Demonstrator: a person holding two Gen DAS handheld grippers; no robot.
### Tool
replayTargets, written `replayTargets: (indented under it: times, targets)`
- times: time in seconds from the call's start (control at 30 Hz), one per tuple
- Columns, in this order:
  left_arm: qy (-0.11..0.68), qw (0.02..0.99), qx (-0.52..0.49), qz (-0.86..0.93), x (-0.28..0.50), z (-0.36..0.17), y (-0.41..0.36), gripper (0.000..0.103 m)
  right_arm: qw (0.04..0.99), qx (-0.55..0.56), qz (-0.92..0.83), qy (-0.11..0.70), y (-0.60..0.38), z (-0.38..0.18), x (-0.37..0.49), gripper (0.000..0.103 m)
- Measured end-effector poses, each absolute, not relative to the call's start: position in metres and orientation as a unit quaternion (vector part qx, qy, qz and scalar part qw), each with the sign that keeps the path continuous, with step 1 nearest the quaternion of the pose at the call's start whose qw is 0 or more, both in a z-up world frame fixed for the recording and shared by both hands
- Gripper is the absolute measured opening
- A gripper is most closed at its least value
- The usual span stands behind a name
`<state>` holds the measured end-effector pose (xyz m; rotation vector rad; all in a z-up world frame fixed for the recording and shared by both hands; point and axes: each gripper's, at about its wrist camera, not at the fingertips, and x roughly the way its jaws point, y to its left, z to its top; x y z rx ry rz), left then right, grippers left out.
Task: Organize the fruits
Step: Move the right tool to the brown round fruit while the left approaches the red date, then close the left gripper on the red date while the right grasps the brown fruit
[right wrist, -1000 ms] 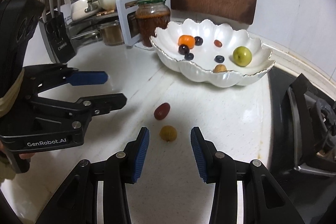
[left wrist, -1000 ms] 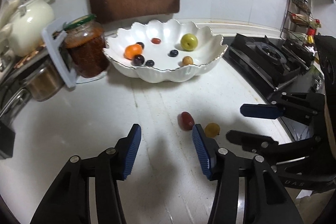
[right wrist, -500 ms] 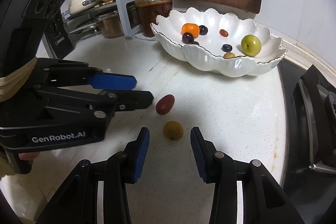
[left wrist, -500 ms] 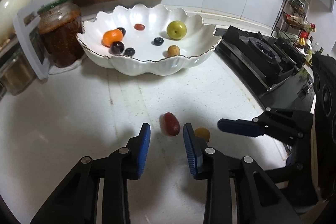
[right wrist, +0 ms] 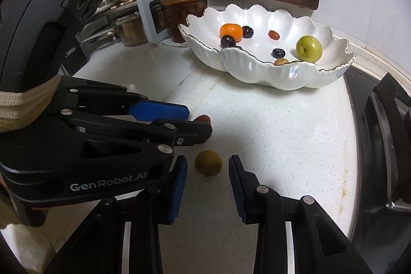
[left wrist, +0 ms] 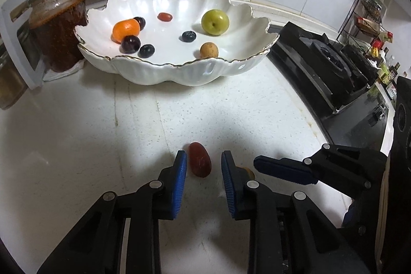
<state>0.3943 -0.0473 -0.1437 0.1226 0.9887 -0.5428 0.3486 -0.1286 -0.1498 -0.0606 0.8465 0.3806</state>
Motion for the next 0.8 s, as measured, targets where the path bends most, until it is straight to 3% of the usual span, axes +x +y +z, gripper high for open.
replayTargets:
  times: [0.23,0.8]
  targets:
    - [0.470,0.845,0.065,-0.245,0.398,-0.148,-0.052,0.023,0.891,-0.016,0.186,0.414,-0.129,-0.155,0.355,0.025]
    - [0.465,0.850,0.055,-0.242,0.392,-0.145,-0.048,0.016,0.900,-0.007,0.162,0.404,-0.145,-0.147,0.348,0.025]
